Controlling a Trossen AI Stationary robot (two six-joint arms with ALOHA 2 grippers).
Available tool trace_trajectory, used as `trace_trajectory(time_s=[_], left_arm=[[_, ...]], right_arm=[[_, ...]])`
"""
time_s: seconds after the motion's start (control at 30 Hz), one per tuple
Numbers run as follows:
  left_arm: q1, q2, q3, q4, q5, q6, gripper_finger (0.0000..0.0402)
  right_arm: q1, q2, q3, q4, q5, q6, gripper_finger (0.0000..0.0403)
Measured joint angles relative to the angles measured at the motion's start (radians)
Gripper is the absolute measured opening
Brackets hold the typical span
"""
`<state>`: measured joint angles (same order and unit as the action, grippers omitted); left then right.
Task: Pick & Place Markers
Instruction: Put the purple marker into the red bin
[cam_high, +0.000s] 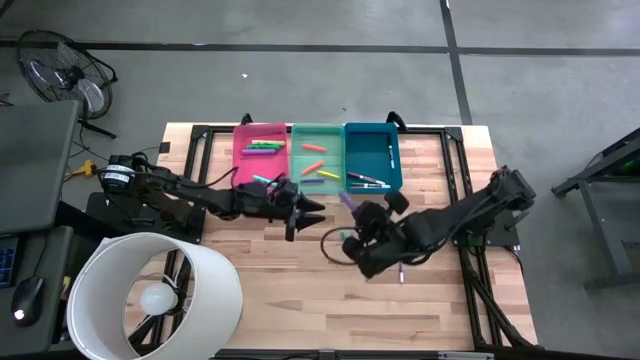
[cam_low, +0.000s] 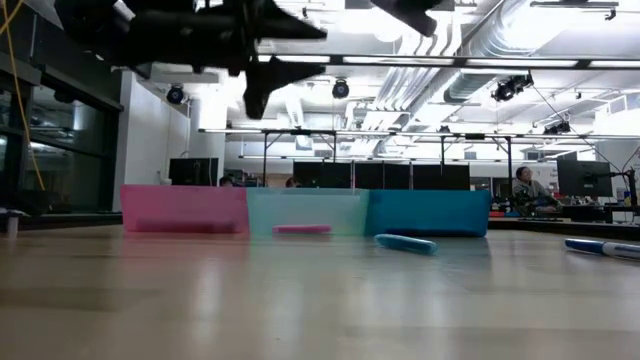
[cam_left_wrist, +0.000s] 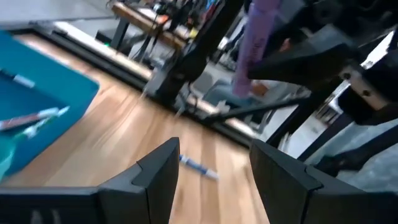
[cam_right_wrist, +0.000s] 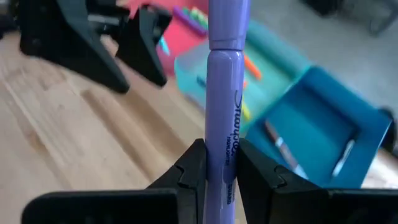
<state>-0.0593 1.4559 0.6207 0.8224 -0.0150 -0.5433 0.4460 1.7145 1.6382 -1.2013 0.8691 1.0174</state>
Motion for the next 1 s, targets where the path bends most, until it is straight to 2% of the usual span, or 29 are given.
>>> trace_trajectory(time_s=[0.23, 0.37, 0.67, 1.0], left_arm=[[0.000, 0.000, 0.119, -0.004, -0.002, 0.003, 0.0193], [0.000, 0.000, 0.213, -0.049, -0.003, 0.073, 0.0193], [0.001, 0.000, 0.362, -0.174, 0.000, 0.179, 0.0193], [0.000, 0.000, 0.375, -0.218, -0.002, 0.200, 0.0193]], right_arm=[[-0.061, -0.096, 0.000, 0.175, -0.024, -0.330, 0.0058], [-0.077, -0.122, 0.000, 0.255, -0.058, -0.459, 0.0058], [-0.079, -0.141, 0.000, 0.273, -0.040, -0.444, 0.0058], [-0.080, -0.140, 0.000, 0.328, -0.054, -0.450, 0.0058]])
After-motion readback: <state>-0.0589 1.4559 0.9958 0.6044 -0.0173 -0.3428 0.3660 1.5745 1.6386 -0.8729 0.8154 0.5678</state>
